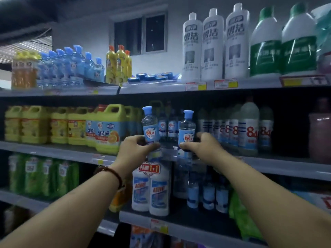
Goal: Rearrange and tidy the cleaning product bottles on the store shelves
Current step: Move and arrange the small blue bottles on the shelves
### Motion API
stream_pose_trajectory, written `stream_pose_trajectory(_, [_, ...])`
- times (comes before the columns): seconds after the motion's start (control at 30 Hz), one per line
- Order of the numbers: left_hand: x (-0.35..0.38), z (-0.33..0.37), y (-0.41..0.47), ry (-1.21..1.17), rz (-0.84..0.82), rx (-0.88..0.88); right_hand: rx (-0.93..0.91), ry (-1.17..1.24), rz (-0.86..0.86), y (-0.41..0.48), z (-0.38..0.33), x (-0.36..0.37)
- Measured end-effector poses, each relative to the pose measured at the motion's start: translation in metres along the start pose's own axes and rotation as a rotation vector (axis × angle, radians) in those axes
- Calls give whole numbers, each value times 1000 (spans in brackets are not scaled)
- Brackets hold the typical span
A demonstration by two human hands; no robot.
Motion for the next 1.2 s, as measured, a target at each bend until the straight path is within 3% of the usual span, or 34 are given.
stream_pose_trajectory(0.13, [-16,-13,43,33,11,-29,68,37,-30,50,-28,18])
stream_pose_trajectory(0.37, [-12,-61,115,-117,-28,-165,158,49,-35,138,-41,52])
stream_pose_trajectory(0.6, [26,-126,147,166,-20,-84,21,-95,129,206,-12,95])
stream_pose_trajectory(0.87, [39,-156,166,346,-74,-46,-48,-210,220,221,0,118])
stream_pose_trajectory(1.2, [39,-155,162,375,-16,-163,57,-263,201,212,7,116])
Point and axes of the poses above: each hand's wrist, its own y-axis towards the middle knuckle, its own x-axis out of the palm, z = x × y, the point moved 3 cm from there along y, towards the middle knuckle, and after that the axes turned 12 degrees about x, right-handed, at the moved point
